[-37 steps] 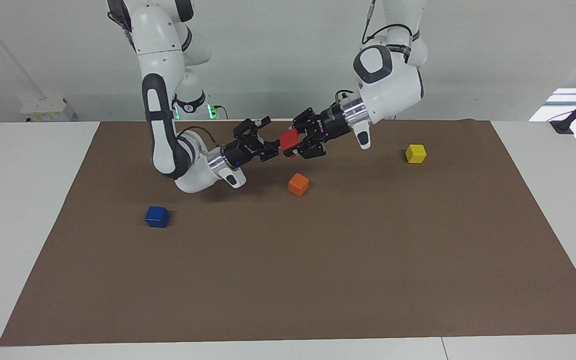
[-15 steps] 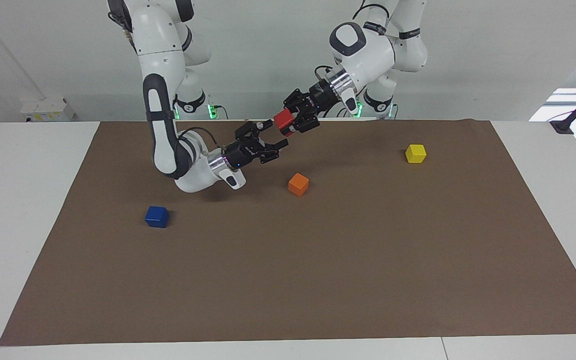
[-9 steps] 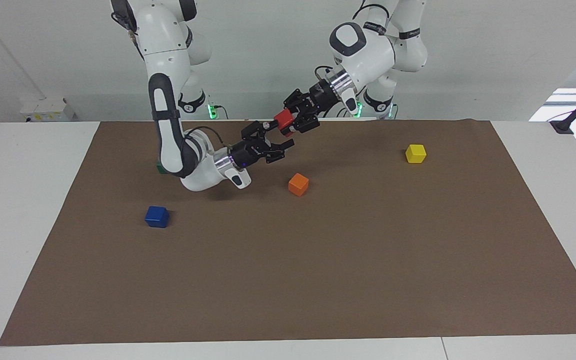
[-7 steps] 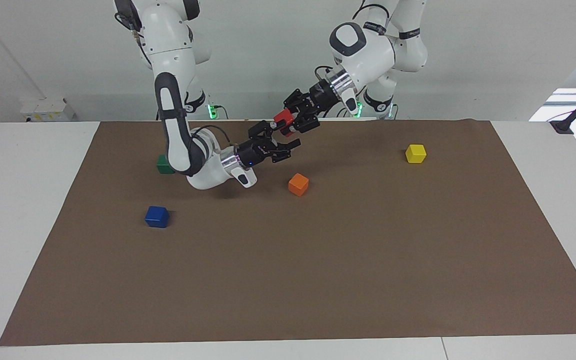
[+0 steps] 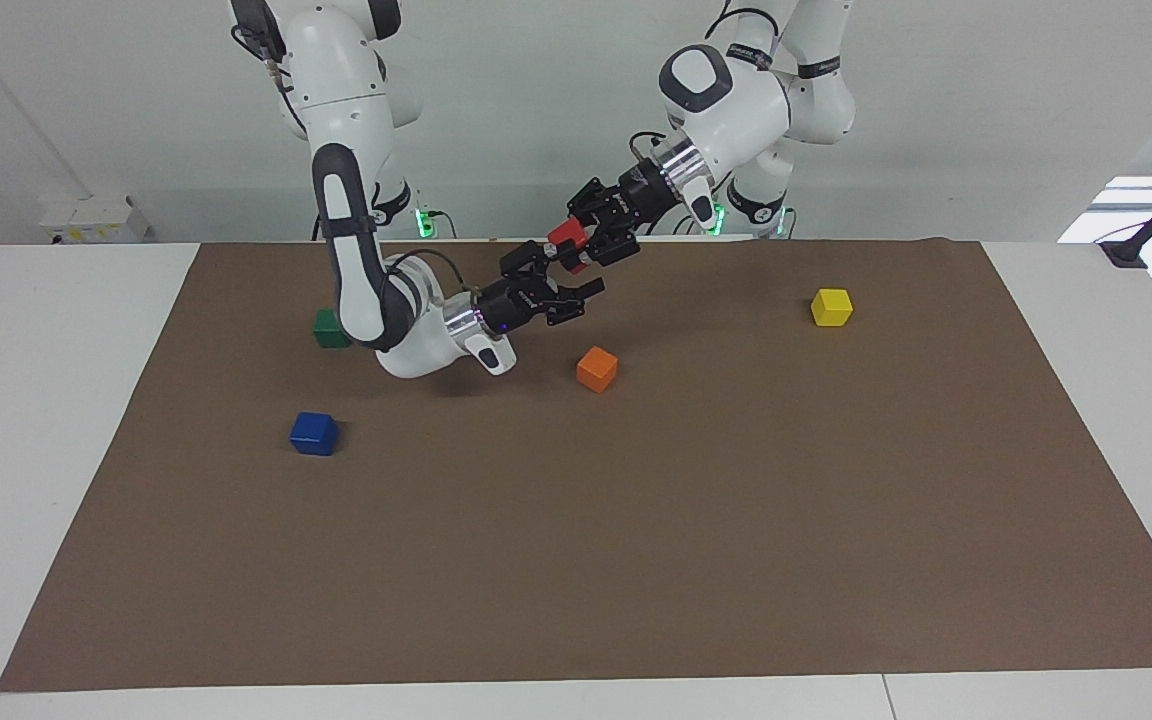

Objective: Transfer red block to right arm and stack on blue block
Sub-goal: 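Carry the red block toward the right gripper while it approaches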

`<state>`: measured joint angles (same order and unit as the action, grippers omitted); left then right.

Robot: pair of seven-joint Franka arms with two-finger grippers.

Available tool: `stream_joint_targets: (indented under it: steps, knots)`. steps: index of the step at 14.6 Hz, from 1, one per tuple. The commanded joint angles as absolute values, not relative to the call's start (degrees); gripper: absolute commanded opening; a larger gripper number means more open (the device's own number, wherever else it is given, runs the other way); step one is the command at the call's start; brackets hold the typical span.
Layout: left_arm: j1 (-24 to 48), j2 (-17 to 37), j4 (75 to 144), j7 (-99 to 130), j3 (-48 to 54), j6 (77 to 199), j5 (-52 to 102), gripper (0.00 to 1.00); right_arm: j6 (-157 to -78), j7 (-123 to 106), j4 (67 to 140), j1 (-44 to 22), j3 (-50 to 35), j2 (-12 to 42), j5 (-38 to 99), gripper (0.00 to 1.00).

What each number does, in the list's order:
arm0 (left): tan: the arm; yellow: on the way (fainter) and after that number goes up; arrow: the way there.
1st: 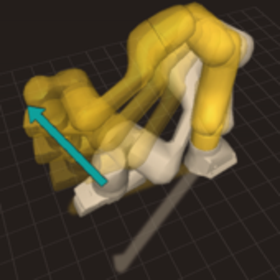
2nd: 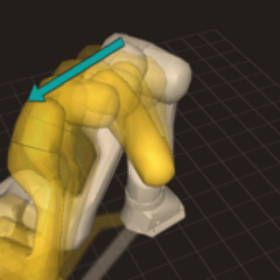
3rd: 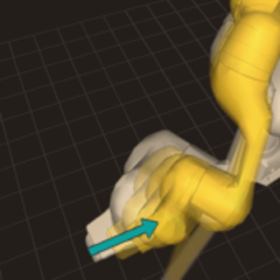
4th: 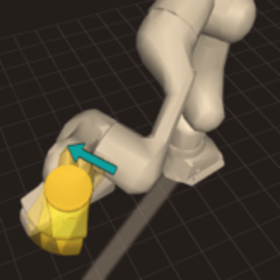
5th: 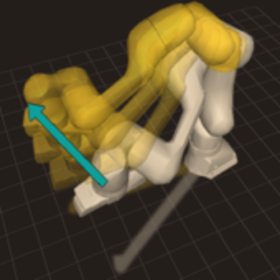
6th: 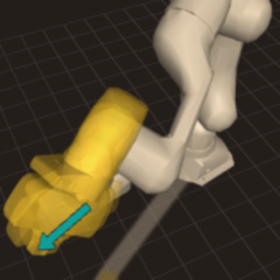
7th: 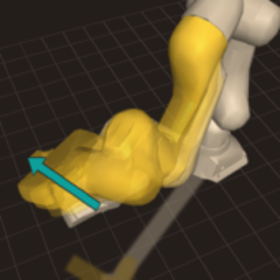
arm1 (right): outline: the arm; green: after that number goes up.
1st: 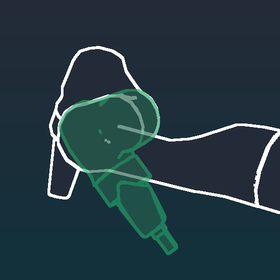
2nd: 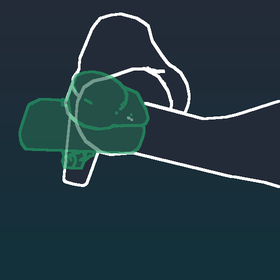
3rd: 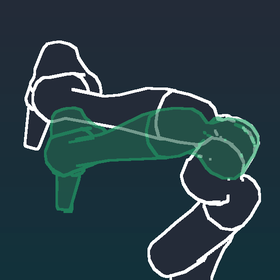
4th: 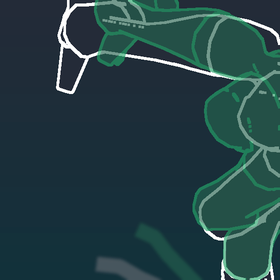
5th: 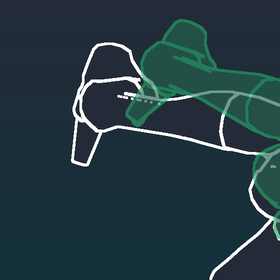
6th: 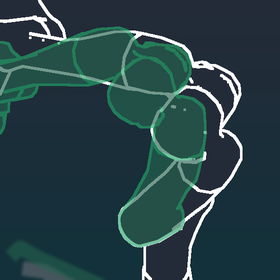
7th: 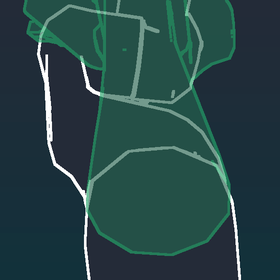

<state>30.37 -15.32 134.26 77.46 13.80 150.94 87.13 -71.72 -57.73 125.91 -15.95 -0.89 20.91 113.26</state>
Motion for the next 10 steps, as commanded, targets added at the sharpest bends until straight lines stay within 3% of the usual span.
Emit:
stream_joint_targets:
  steps: [1,10]
  knots:
    - [31.29,-16.17,135.26,76.46,13.27,151.96,88.86,0.00,-72.33,-58.97,127.26,-15.82,-1.05,19.16,114.17,1.00]
    - [31.20,-16.17,135.35,76.46,13.18,151.96,88.86,0.00,-71.81,-60.73,130.69,-15.91,-1.05,17.23,113.99,1.00]
